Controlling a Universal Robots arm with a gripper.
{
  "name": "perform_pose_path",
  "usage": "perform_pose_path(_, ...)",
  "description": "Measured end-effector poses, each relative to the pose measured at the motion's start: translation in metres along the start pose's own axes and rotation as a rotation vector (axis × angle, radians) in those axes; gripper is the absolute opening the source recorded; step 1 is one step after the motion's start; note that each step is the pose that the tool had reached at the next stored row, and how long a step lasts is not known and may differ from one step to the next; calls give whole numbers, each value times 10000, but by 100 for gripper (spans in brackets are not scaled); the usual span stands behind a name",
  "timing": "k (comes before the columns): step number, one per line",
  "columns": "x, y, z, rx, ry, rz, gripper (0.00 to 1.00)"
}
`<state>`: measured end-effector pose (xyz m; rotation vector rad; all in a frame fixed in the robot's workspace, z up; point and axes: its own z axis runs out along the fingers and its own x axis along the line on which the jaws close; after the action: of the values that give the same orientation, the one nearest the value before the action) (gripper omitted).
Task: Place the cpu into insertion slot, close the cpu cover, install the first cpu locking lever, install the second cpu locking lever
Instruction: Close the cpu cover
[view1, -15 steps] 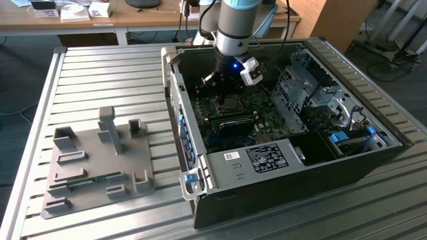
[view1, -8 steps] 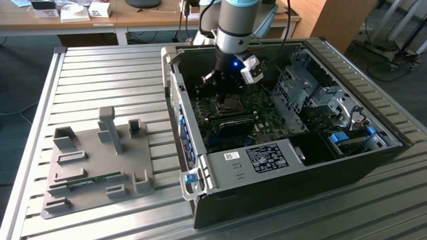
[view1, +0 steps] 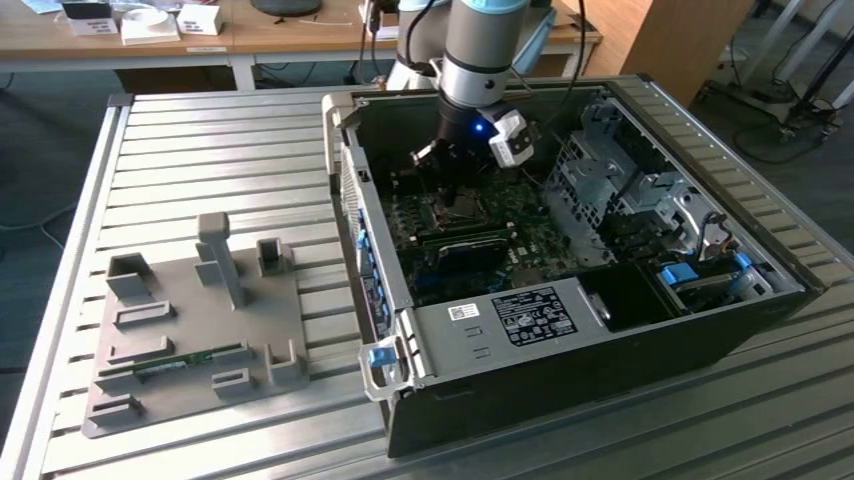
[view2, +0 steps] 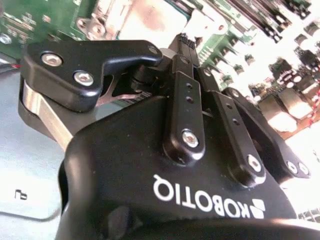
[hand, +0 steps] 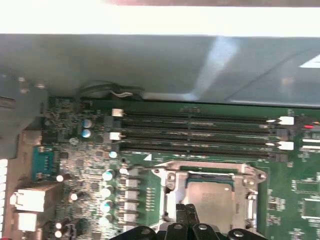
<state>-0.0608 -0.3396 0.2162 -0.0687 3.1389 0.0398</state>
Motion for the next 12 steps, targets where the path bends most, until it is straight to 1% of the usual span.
perform_pose_path(3,-61,-3,0,1,0,-2,11)
perform_pose_path(7,-117,-5,0,0,0,-1,11)
perform_pose_path(12,-135,-6,-9,3,2,1,11)
